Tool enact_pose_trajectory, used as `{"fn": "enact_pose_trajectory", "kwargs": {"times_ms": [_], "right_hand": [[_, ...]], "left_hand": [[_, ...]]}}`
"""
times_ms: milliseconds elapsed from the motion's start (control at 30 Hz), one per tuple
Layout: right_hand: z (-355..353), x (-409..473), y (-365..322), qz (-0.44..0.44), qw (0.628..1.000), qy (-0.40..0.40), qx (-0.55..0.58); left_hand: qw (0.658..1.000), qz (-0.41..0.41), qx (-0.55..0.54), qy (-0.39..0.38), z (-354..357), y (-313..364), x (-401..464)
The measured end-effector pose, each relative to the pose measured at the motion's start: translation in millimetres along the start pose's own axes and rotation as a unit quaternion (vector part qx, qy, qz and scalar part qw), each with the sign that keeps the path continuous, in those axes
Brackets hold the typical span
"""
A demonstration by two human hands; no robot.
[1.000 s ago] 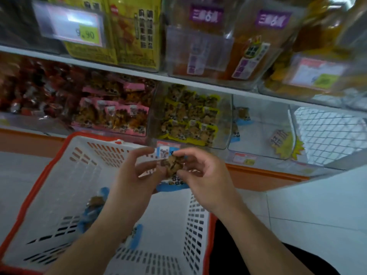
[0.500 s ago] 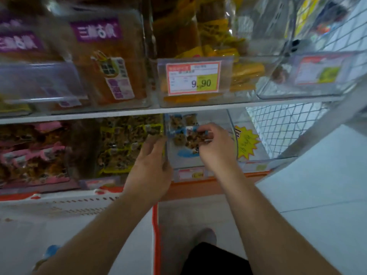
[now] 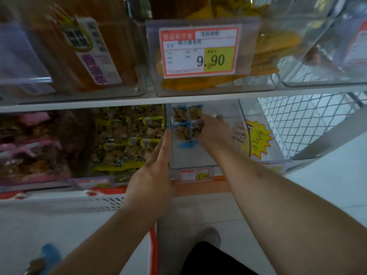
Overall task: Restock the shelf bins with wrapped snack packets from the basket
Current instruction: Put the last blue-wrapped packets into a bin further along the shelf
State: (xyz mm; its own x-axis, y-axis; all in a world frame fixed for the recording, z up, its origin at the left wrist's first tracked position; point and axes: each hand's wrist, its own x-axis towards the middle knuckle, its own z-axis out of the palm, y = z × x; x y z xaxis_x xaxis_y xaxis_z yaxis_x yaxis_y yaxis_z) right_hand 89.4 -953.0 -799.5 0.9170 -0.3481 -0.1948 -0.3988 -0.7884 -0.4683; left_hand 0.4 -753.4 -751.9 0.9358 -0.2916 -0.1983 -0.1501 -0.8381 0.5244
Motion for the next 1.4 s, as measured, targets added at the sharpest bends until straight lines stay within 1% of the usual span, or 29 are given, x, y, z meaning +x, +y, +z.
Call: {"fn": "enact_pose_trajectory", "kwargs": {"times_ms": [67,100,167,233,300,367,400,433,533,633,700,767,800,867,933,967,1100,1167,1233,1300,1400], "right_hand": [[-2,-2,-3,0.003,0.999,-0.004,-0.041],[-2,-4,-3,0.006,0.999,-0.005,-0.044],[-5,-12,-2,0.013,1.000,0.010,-0.020],[-10,-27,-3,0.003,0.999,0.043,0.001],[-14,-53,-8,-0.037,0.996,0.086,0.011],[-14,-89,-17,-0.113,0.983,0.134,0.062],[-13,-109,-24,-0.155,0.973,0.143,0.097],[-12,-129,-33,-0.193,0.964,0.134,0.126],[-4,-178,-66,-0.266,0.948,0.053,0.164],[25,-218,-102,-0.291,0.942,-0.084,0.146],[59,-243,-123,-0.278,0.934,-0.207,0.092],[97,-265,-144,-0.237,0.912,-0.335,0.015],[118,-273,-152,-0.222,0.898,-0.379,-0.025],[162,-288,-166,-0.203,0.872,-0.438,-0.086],[205,-299,-174,-0.199,0.857,-0.461,-0.117],[226,-304,-175,-0.197,0.855,-0.462,-0.128],[284,-321,-170,-0.174,0.863,-0.433,-0.197],[298,-331,-168,-0.191,0.866,-0.407,-0.219],[305,-337,-169,-0.200,0.870,-0.395,-0.216],[306,-336,-168,-0.175,0.875,-0.401,-0.208],[303,-332,-162,-0.113,0.889,-0.406,-0.180]], "left_hand": [[1.000,0.004,-0.004,0.006,2,-2,1],[1.000,0.012,-0.006,0.008,2,-3,2],[0.999,0.029,-0.024,0.004,1,-3,3],[0.998,0.037,-0.052,0.000,-7,-4,1],[0.996,0.063,-0.059,0.014,-18,-9,-10],[0.995,0.079,-0.042,0.032,-31,-24,-30],[0.996,0.075,-0.041,0.036,-37,-35,-42],[0.996,0.064,-0.046,0.040,-43,-47,-53],[0.996,0.012,-0.053,0.071,-62,-91,-83],[0.991,-0.064,-0.042,0.109,-90,-150,-118],[0.983,-0.124,-0.022,0.130,-113,-190,-146],[0.973,-0.178,0.015,0.146,-132,-229,-170],[0.968,-0.202,0.038,0.146,-138,-245,-180],[0.959,-0.250,0.055,0.123,-143,-270,-195],[0.959,-0.263,0.023,0.102,-141,-288,-203],[0.960,-0.261,0.007,0.097,-141,-292,-205],[0.960,-0.254,-0.042,0.112,-142,-301,-204],[0.958,-0.262,-0.045,0.110,-142,-303,-207],[0.953,-0.274,-0.056,0.114,-144,-305,-208],[0.950,-0.280,-0.073,0.116,-148,-306,-205],[0.948,-0.286,-0.084,0.111,-151,-305,-198]]}}
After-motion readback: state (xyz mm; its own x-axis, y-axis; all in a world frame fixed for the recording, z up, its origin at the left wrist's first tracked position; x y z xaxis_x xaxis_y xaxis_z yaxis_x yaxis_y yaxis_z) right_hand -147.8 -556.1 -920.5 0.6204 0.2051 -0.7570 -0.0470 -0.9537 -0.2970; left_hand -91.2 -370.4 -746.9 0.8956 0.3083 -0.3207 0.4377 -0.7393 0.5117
